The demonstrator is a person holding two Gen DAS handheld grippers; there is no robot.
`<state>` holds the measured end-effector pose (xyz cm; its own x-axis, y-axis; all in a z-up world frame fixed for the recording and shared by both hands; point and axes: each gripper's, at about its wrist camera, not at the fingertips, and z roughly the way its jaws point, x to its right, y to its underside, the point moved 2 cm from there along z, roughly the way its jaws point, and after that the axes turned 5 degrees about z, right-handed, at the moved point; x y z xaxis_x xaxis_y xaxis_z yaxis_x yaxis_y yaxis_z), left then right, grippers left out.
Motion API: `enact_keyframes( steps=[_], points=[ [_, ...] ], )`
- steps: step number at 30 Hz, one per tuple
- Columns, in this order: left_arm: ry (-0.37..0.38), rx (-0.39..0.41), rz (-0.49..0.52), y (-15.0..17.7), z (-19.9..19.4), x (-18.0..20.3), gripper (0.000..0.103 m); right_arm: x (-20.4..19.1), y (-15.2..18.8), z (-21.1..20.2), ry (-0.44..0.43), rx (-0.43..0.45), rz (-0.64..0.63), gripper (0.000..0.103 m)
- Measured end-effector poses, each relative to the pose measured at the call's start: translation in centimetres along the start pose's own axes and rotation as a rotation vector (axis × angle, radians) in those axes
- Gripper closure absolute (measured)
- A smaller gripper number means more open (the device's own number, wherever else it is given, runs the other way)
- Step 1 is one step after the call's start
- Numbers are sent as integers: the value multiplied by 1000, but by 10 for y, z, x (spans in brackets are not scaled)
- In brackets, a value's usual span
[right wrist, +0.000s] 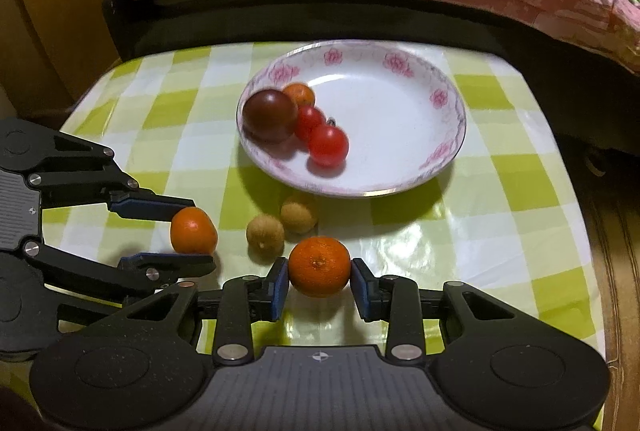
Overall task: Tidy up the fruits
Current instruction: 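Carry the held orange tomato and tangerine over the white plate with both tools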
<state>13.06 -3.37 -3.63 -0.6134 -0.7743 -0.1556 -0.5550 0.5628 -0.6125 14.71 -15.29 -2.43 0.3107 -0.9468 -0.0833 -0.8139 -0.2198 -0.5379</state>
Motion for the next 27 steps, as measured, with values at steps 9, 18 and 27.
enact_keyframes(
  steps=[9,18,27],
  points=[
    [-37,48,-29,-22,2,-12,63,1,-19,-2,6,58,27,73],
    [-48,52,-44,-32,14,-16,63,7,-33,3,26,98,48,73],
    [-46,46,-47,-35,25,-16,63,6,-39,11,7,105,48,73]
  ],
)
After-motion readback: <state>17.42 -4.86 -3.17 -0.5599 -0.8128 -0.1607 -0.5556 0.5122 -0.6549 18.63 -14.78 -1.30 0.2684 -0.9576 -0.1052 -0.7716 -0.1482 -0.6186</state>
